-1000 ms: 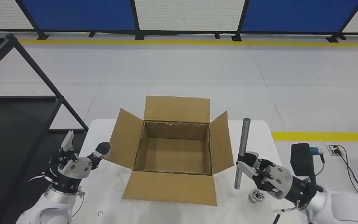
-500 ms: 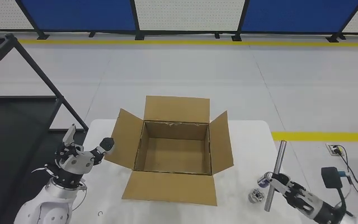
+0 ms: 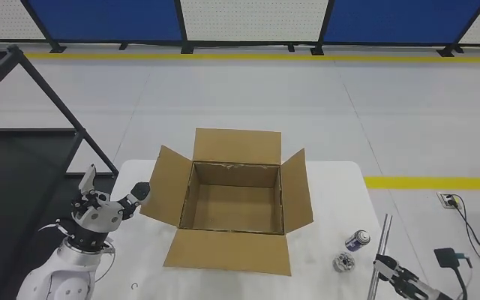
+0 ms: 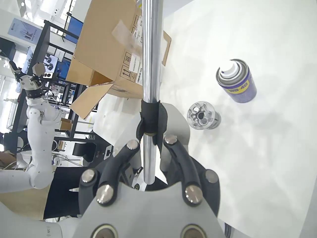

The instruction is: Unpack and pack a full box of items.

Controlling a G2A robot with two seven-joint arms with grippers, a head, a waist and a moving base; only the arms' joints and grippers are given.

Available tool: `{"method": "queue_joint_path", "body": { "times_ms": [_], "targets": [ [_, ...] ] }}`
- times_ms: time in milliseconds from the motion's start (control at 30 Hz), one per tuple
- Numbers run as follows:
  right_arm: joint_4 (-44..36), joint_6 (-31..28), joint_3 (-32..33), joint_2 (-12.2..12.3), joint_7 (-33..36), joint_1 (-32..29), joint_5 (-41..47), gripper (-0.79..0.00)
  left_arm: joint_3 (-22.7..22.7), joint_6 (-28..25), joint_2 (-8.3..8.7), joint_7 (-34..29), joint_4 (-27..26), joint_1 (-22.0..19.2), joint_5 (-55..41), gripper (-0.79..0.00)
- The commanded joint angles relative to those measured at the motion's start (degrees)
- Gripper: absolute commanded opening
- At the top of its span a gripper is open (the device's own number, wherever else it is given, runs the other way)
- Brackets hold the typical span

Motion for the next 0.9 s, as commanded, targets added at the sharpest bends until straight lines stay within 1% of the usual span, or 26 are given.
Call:
{"method": "queue_joint_path", "body": {
  "times_ms": [0,200,333,633,767,867],
  "targets": [
    [0.00,0.01,0.00,0.00,0.00,0.00,0.00,-0.785,0.00,0.00,0.00,0.00,0.00,0.00,0.00,0.000],
    [0.00,0.01,0.00,0.00,0.00,0.00,0.00,-0.785,0.00,0.00,0.00,0.00,0.00,0.00,0.00,0.000],
    [1.19,3.08,-1.70,0.40,0.42,0.71,-3.57,-0.785,0.01,-0.17,-0.03,0.46,-0.67,1.02,0.24,0.000],
    [12.05,11.11,-4.54,2.29,5.90,8.49,-12.41,-0.785,-0.43,-0.82,-0.10,0.99,-0.78,1.84,-0.78,0.000],
    [15.48,12.94,-6.24,3.11,8.26,11.42,-16.31,-0.785,-0.43,-0.82,-0.10,0.99,-0.78,1.84,-0.78,0.000],
    [16.29,13.33,-6.73,3.46,8.31,11.94,-17.47,-0.785,-0.43,-0.82,-0.10,0.99,-0.78,1.84,-0.78,0.000]
  ]
}}
